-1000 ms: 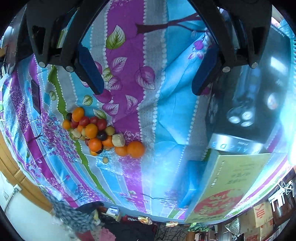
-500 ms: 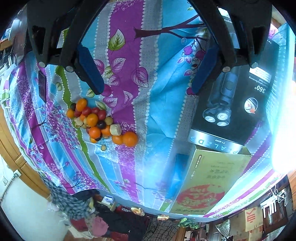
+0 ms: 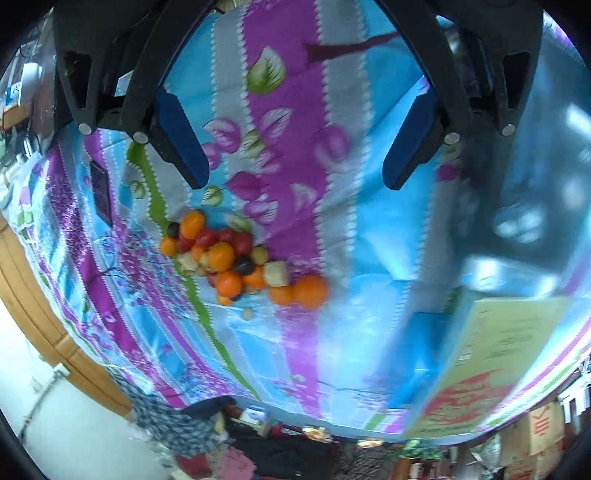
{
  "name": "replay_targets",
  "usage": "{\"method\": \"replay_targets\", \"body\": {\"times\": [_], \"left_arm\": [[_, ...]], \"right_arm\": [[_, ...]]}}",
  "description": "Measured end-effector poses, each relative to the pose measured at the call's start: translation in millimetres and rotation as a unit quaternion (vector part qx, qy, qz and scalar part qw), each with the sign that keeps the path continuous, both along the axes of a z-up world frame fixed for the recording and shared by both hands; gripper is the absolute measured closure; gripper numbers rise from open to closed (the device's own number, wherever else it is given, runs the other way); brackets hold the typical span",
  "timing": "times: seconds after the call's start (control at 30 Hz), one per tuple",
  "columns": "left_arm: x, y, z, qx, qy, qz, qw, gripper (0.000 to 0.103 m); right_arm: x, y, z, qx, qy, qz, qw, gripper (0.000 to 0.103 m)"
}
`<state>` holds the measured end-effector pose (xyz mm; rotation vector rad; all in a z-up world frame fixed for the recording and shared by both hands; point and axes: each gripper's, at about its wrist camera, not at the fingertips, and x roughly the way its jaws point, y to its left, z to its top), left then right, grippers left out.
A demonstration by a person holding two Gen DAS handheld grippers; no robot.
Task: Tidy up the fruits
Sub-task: 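Grasp an orange with the right tool while the left tool grasps a red tomato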
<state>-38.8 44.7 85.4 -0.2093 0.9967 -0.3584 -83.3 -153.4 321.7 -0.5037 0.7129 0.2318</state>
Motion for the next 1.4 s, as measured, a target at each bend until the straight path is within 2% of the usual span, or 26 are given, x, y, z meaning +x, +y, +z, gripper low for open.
{"method": "replay_targets", "body": {"times": [0.07,0.13,0.2,0.23,0.3,0.37,0.43,0.53,0.63,0.8,0.87,0.9,1.0,1.1,1.2,1.27,1.3,1.33,1.37,1.4], "left_arm": [[9.6,-14.6,-3.6,0.004,-0.007,-0.022,0.9997,0.008],[20.7,-29.7,-9.2,0.009,-0.016,-0.047,0.9987,0.01],[33.3,-40.3,-18.1,0.01,-0.014,-0.065,0.9977,0.023],[39.7,-43.6,-23.6,0.009,-0.01,-0.071,0.9974,0.027],[51.6,-50.6,-36.3,0.01,0.005,-0.082,0.9965,0.046],[58.7,-59.1,-47.0,0.01,0.018,-0.098,0.995,0.052],[59.9,-68.6,-53.3,0.019,0.021,-0.114,0.993,0.052],[53.6,-70.1,-60.1,0.022,0.024,-0.11,0.9934,0.052],[45.0,-59.0,-65.2,0.013,0.027,-0.084,0.996,0.052],[41.2,-51.7,-58.9,0.001,0.016,-0.073,0.9972,0.052],[43.5,-54.9,-49.4,-0.01,0.003,-0.077,0.997,0.052],[45.1,-57.6,-44.1,-0.016,-0.005,-0.082,0.9965,0.052],[54.5,-72.4,-28.5,-0.034,-0.031,-0.106,0.9933,0.05],[72.3,-96.7,-22.5,-0.027,-0.055,-0.135,0.9889,0.047],[88.8,-116.9,-40.1,-0.008,-0.036,-0.156,0.9871,0.044],[82.1,-131.5,-45.7,0.019,-0.06,-0.192,0.9793,0.042],[76.2,-137.5,-46.4,0.031,-0.047,-0.215,0.975,0.037],[67.3,-141.3,-44.9,0.012,-0.023,-0.253,0.9672,0.037],[57.4,-141.2,-40.9,-0.028,-0.008,-0.294,0.9554,0.037],[42.0,-139.8,-35.9,-0.039,-0.009,-0.32,0.9466,0.037]], "right_arm": [[-2.1,-46.0,-47.9,0.064,-0.013,-0.056,0.996,0.004],[-3.8,-77.6,-93.5,0.117,-0.002,-0.11,0.987,0.009],[-5.9,-99.6,-140.3,0.171,0.038,-0.148,0.973,0.026],[-10.0,-109.6,-170.6,0.207,0.067,-0.162,0.962,0.031],[-17.3,-117.7,-209.0,0.239,0.101,-0.184,0.948,0.036],[-24.6,-121.2,-233.8,0.26,0.119,-0.193,0.938,0.037],[-24.6,-121.2,-252.6,0.282,0.135,-0.192,0.93,0.04],[-7.2,-119.8,-269.7,0.325,0.14,-0.178,0.918,0.047],[24.9,-113.2,-286.1,0.359,0.146,-0.17,0.906,0.047],[69.2,-88.4,-310.6,0.333,0.159,-0.168,0.914,0.048],[82.1,-85.1,-324.4,0.322,0.165,-0.178,0.915,0.056],[85.9,-85.9,-330.9,0.321,0.17,-0.185,0.913,0.064],[80.1,-91.6,-332.2,0.336,0.168,-0.193,0.907,0.064],[59.0,-102.2,-323.6,0.351,0.157,-0.204,0.9,0.064],[33.6,-118.0,-321.2,0.368,0.155,-0.225,0.889,0.064],[18.0,-127.1,-320.5,0.376,0.156,-0.233,0.883,0.064],[11.3,-130.7,-319.7,0.374,0.154,-0.235,0.884,0.064],[5.4,-134.0,-318.1,0.37,0.152,-0.236,0.886,0.064],[-1.1,-137.3,-315.9,0.365,0.148,-0.236,0.889,0.064],[-5.2,-139.6,-315.2,0.361,0.145,-0.234,0.891,0.064]]}}
